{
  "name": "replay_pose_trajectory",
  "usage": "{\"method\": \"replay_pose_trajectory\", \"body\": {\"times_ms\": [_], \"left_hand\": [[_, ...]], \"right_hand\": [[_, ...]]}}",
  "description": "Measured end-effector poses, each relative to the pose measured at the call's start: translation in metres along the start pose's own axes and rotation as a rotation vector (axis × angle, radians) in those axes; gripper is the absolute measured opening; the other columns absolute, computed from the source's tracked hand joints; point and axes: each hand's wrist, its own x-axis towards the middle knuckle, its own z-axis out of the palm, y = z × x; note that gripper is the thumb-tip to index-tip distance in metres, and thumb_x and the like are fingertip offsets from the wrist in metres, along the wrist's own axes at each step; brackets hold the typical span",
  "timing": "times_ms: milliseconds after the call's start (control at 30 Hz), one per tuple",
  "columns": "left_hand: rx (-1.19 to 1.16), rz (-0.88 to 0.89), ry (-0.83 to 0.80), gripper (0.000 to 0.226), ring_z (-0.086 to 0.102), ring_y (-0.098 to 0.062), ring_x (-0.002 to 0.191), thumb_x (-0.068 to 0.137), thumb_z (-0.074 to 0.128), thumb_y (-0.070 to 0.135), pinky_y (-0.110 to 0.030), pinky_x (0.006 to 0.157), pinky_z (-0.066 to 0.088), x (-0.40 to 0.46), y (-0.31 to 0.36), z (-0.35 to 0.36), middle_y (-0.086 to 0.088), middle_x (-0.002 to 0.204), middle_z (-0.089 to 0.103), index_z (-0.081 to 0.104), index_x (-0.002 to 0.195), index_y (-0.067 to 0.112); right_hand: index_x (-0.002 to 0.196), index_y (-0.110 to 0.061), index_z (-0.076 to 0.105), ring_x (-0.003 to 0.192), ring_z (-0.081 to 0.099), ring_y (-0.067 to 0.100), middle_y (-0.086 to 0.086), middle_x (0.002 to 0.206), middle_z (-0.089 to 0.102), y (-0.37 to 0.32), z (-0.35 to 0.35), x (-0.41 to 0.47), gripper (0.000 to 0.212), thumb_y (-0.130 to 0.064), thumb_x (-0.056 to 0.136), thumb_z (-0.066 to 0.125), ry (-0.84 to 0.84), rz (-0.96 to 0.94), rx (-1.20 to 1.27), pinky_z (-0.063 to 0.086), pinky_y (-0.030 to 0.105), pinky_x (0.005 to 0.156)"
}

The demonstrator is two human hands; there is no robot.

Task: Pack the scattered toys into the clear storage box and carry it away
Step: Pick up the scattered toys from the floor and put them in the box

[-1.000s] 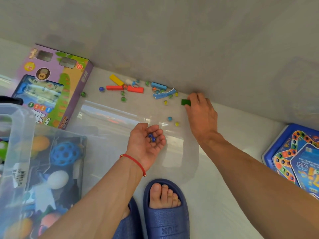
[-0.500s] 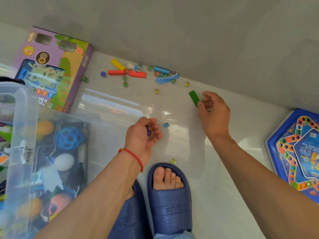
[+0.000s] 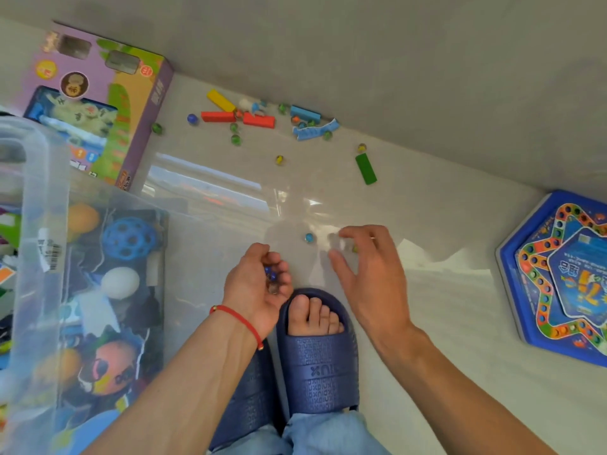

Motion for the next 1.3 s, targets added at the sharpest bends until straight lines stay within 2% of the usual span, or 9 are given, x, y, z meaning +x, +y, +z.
{"method": "replay_pose_trajectory", "body": {"times_ms": [200, 333, 500, 667, 767, 867, 967, 1167, 1300], "left_hand": [[-0.066, -0.011, -0.029, 0.031, 0.045, -0.017, 0.05, 0.094, 0.047, 0.028, -0.02, 0.043, 0.036, 0.003, 0.0, -0.003, -0.003, 0.056, 0.051, 0.053, 0.067, 0.014], [-0.073, 0.1, 0.005, 0.031, 0.053, -0.02, 0.055, 0.095, 0.044, 0.025, -0.027, 0.053, 0.048, 0.003, 0.0, -0.003, -0.008, 0.063, 0.058, 0.059, 0.076, 0.007], [0.016, 0.26, 0.147, 0.03, 0.058, -0.022, 0.059, 0.094, 0.044, 0.022, -0.031, 0.058, 0.053, 0.008, -0.004, -0.007, -0.012, 0.069, 0.062, 0.063, 0.081, 0.003], [-0.117, 0.072, -0.167, 0.02, 0.057, -0.018, 0.07, 0.088, 0.049, 0.024, -0.031, 0.068, 0.048, 0.004, -0.003, -0.006, -0.006, 0.071, 0.056, 0.057, 0.073, 0.014], [-0.179, 0.001, -0.237, 0.021, 0.057, -0.019, 0.068, 0.091, 0.051, 0.022, -0.03, 0.064, 0.048, 0.004, 0.0, 0.001, -0.007, 0.074, 0.057, 0.058, 0.073, 0.012], [-0.165, -0.025, -0.185, 0.034, 0.046, -0.016, 0.048, 0.096, 0.048, 0.026, -0.021, 0.043, 0.037, 0.005, 0.006, 0.003, -0.004, 0.061, 0.048, 0.049, 0.064, 0.014], [-0.124, -0.039, -0.154, 0.039, 0.042, -0.014, 0.044, 0.099, 0.047, 0.031, -0.021, 0.04, 0.032, 0.004, 0.005, 0.003, -0.001, 0.058, 0.046, 0.048, 0.063, 0.017], [-0.071, -0.074, -0.134, 0.042, 0.041, -0.014, 0.042, 0.102, 0.044, 0.034, -0.021, 0.04, 0.028, -0.011, 0.002, 0.007, -0.003, 0.058, 0.047, 0.048, 0.064, 0.016], [-0.112, -0.074, -0.15, 0.041, 0.044, -0.016, 0.049, 0.101, 0.046, 0.031, -0.02, 0.044, 0.033, -0.045, 0.008, 0.008, -0.004, 0.061, 0.05, 0.051, 0.064, 0.013]], "right_hand": [[0.099, -0.009, 0.067, 0.086, 0.059, 0.02, 0.005, 0.099, 0.059, 0.028, 0.017, 0.015, 0.007, -0.005, 0.093, 0.067, -0.062, -0.115, -0.034, 0.054, 0.039, 0.079], [0.12, -0.011, 0.063, 0.091, 0.059, 0.02, 0.005, 0.105, 0.059, -0.005, 0.031, 0.02, 0.026, -0.014, 0.094, 0.066, -0.235, -0.251, 0.042, 0.052, 0.031, 0.081], [0.104, -0.009, 0.063, 0.083, 0.06, 0.022, 0.005, 0.099, 0.056, -0.023, 0.035, 0.028, 0.012, -0.017, 0.095, 0.064, -0.346, -0.294, 0.011, 0.052, 0.037, 0.073], [0.108, -0.018, 0.069, 0.088, 0.058, 0.011, -0.003, 0.099, 0.059, -0.06, 0.013, 0.02, 0.017, -0.026, 0.094, 0.065, -0.469, -0.319, 0.206, 0.048, 0.025, 0.079], [0.097, -0.019, 0.069, 0.082, 0.06, 0.013, -0.003, 0.095, 0.061, -0.051, 0.008, 0.048, 0.01, -0.025, 0.095, 0.062, -0.2, -0.216, 0.219, 0.05, 0.03, 0.076], [0.119, -0.019, 0.061, 0.104, 0.056, 0.027, 0.007, 0.119, 0.055, -0.013, 0.003, 0.11, 0.024, -0.028, 0.097, 0.056, 0.091, -0.04, -0.149, 0.051, 0.04, 0.078], [0.131, -0.017, 0.052, 0.115, 0.045, 0.033, 0.01, 0.13, 0.047, 0.027, 0.004, 0.157, 0.033, -0.025, 0.098, 0.053, 0.046, 0.015, -0.407, 0.048, 0.043, 0.076], [0.095, -0.002, 0.066, 0.082, 0.055, 0.036, 0.017, 0.095, 0.06, 0.057, 0.018, 0.154, 0.011, 0.003, 0.087, 0.061, 0.064, -0.192, -0.417, 0.047, 0.04, 0.073], [0.098, -0.01, 0.07, 0.086, 0.058, 0.025, 0.008, 0.097, 0.063, 0.047, 0.008, 0.12, 0.01, -0.011, 0.094, 0.062, 0.001, -0.007, -0.139, 0.047, 0.033, 0.081]]}}
